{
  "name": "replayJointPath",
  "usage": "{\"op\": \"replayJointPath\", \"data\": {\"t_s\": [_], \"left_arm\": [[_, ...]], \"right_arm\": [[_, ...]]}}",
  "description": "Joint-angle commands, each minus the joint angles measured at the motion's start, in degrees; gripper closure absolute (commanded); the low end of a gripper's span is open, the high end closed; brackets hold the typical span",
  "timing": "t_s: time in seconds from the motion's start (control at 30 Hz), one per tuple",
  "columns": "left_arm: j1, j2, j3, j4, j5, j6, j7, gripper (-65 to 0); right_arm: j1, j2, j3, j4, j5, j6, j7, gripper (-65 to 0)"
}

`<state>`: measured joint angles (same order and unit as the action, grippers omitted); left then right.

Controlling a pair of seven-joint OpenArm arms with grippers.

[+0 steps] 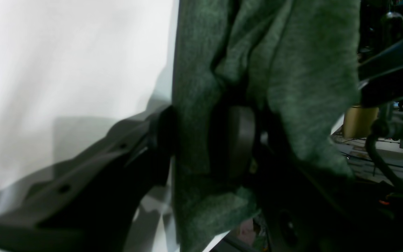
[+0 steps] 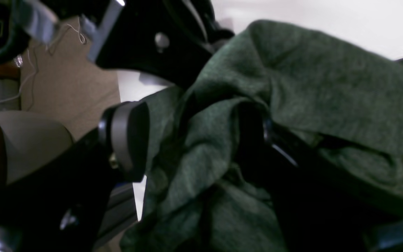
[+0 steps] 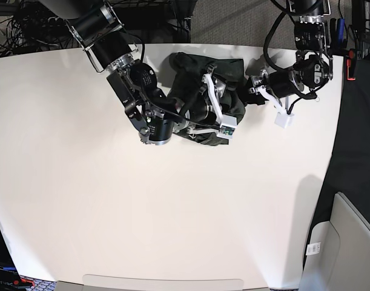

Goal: Fold the T-shirt properly
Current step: 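Release the left gripper and move it to the bundle's other side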

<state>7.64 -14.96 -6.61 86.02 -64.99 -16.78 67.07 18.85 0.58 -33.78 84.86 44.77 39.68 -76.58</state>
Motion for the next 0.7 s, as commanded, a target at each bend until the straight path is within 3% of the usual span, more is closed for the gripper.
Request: {"op": "replayJointPath", "data": {"t_s": [0.0,0.33,0.57,0.67], "left_arm": [[-0.2,-0.9,-1.7,0.6,0.9,0.3,0.8,-24.8],[-0.2,-0.6,-15.8,0.6,0.8,0.0,1.4,-24.7],[2.4,-0.7,-13.6,11.4,-6.0,-0.1,3.9,-24.7],[2.4,-0.2,-12.8,15.5,-7.1,-0.1,6.1,-24.7]], "right_arm": [[1.2,-0.4,0.2,1.7,0.9,0.3,0.8,-39.4],[-0.6,1.0,9.2,4.9,1.2,0.3,0.8,-39.4],[-2.8,2.9,19.8,7.1,1.3,0.3,2.2,-39.3],[-3.0,3.5,21.3,7.6,1.1,0.3,2.3,-39.3]]}}
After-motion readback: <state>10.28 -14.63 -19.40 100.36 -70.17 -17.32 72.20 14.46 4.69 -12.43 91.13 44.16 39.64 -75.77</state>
